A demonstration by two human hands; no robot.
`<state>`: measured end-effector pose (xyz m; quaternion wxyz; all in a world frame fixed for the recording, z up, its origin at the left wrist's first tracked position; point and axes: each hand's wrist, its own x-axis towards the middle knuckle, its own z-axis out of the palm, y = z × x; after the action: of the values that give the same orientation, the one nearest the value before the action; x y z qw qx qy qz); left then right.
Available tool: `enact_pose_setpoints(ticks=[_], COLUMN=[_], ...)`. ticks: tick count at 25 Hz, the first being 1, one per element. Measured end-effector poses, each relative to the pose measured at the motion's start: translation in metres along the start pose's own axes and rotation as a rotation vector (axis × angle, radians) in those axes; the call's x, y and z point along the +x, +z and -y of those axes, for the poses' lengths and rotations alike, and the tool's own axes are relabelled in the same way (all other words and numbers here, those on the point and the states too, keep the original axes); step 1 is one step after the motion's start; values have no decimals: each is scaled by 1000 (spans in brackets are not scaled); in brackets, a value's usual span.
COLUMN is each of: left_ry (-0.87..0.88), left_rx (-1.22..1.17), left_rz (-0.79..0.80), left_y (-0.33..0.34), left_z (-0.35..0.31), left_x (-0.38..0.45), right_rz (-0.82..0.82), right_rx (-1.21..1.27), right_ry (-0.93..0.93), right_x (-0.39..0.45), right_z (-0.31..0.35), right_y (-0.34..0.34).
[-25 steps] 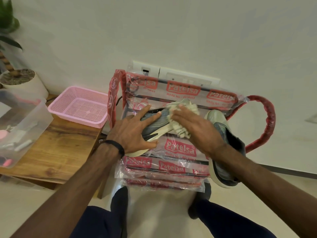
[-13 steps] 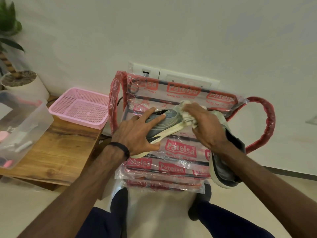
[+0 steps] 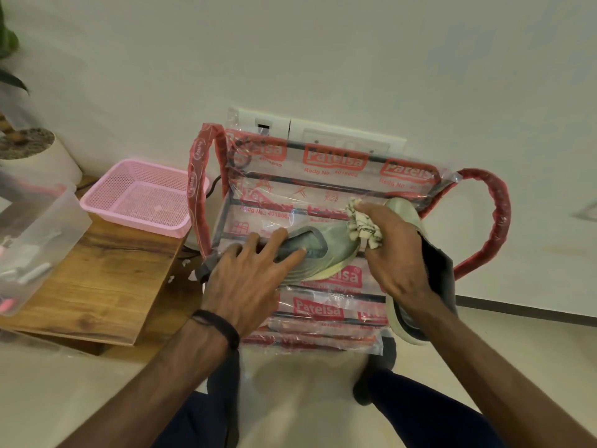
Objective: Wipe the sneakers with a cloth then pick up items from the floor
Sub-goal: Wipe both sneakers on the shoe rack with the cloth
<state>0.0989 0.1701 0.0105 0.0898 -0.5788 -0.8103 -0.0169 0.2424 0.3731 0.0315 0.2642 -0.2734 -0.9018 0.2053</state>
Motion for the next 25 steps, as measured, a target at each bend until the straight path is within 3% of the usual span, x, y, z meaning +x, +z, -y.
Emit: enact_pose_setpoints(ticks=[7,12,17,23,25], left_ry=[33,31,-41,-77,-81], left_rx=[8,10,-22,-30,-38], left_rz=[54,63,87,105,114], left_y=[10,7,0,4,4], left_z=[1,-3,-17,-21,-21], left_x=[6,2,10,9,12], right_rz=[89,137,20,135,82], right_rx=[-107,-258,-244,-401,-458], right_ry=[115,-32,226,-58,23], right_x=[-45,-60,-32,-57,-27], right_z=[36,20,41,34,23], right_y=[41,46,60,39,40])
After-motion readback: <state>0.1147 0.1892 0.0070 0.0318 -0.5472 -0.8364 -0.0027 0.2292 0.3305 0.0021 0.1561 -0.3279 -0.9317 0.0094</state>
